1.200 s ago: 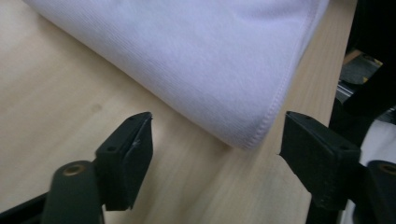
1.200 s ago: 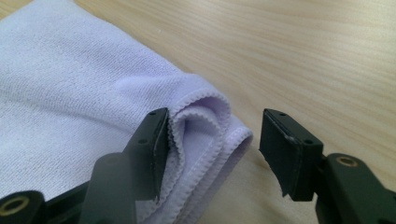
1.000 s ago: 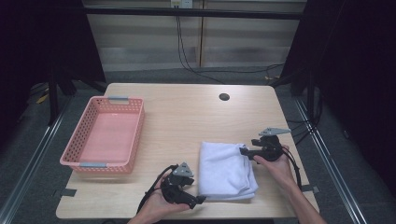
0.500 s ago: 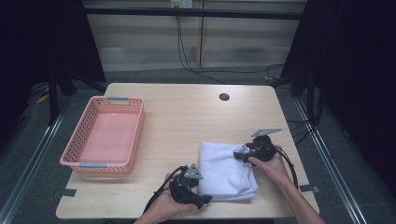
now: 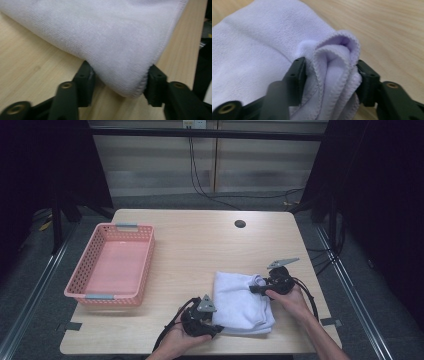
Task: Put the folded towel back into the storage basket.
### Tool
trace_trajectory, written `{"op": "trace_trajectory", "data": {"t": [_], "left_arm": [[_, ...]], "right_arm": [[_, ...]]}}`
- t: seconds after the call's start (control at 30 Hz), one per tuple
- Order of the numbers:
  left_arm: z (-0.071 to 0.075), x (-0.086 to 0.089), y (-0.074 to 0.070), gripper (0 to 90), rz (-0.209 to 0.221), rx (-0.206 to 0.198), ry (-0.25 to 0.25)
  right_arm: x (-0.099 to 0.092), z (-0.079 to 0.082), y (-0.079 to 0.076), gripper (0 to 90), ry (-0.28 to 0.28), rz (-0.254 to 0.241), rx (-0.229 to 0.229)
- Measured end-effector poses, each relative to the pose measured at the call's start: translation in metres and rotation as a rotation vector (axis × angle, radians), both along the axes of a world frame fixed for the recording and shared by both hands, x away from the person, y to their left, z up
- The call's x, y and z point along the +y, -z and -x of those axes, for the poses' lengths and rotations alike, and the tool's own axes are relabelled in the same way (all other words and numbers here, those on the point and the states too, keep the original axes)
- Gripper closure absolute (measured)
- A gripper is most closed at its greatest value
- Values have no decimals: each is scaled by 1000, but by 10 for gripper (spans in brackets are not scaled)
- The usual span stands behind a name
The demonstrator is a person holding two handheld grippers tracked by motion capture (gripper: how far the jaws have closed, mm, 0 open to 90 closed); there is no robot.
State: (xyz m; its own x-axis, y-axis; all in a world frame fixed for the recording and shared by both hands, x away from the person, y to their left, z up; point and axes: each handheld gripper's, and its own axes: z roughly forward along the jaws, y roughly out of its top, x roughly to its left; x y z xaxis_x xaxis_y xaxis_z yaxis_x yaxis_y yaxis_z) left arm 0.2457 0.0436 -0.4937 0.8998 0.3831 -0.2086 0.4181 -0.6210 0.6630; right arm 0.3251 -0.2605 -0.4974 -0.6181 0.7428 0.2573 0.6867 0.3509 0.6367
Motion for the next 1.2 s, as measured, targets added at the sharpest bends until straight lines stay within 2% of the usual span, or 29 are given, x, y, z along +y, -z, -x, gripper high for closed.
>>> {"op": "trace_trajectory", "data": {"t": [0.03, 0.1, 0.13, 0.17, 0.23, 0.3, 0.33, 0.37, 0.47, 0.5, 0.57, 0.6, 0.67, 0.7, 0.8, 0.87, 0.93, 1.03, 1.17, 1.2], "left_arm": [[-2, 1, 0, 640, -2, 14, 17], [-3, 1, 1, 673, 10, 26, 16], [-6, 2, 1, 683, 21, 53, 7], [-7, 2, 1, 691, 24, 62, 7], [-7, 2, 0, 702, 22, 64, 9], [-5, 2, -1, 710, 37, 48, 3], [-5, 2, -3, 717, 29, 52, 8], [-4, 3, -5, 720, 54, 59, 7], [-4, 4, -7, 722, 52, 58, 4], [-4, 5, -9, 724, 60, 59, 16], [-3, 9, -14, 725, 100, 70, 7], [-3, 9, -14, 725, 100, 70, 7], [-2, 11, -18, 727, 101, 60, 2], [-3, 13, -24, 728, 121, 47, 7], [-4, 13, -29, 729, 139, 43, 8], [-5, 16, -38, 729, 150, 29, 13], [-6, 18, -41, 729, 157, 20, 17], [-11, 27, -51, 729, 180, 6, 0], [-13, 36, -58, 729, 195, -5, -13], [-15, 42, -60, 729, 216, -2, -25]], "right_arm": [[1, -1, 0, 556, -13, -3, 5], [0, -1, -1, 622, -23, -13, 9], [1, 0, -1, 635, -22, -18, 11], [1, 0, -2, 648, -20, -14, 9], [1, 0, -3, 661, -22, -12, 10], [1, 0, -3, 674, -17, -26, 18], [-1, -1, -6, 684, -23, -27, 13], [-1, -1, -7, 686, -21, -37, 11], [0, -1, -10, 690, -20, -38, 4], [1, 0, -14, 694, -21, -43, 1], [1, -1, -16, 695, -23, -55, -1], [1, -1, -16, 695, -23, -55, -1], [2, -2, -21, 699, -29, -69, -7], [3, -3, -23, 699, -35, -65, -11], [4, -4, -27, 700, -38, -73, -18], [1, -7, -33, 700, -39, -105, -24], [0, -8, -35, 700, -41, -117, -28], [1, -12, -44, 702, -46, -149, -48], [8, -18, -53, 703, -60, -161, -65], [13, -22, -58, 703, -65, -166, -76]]}}
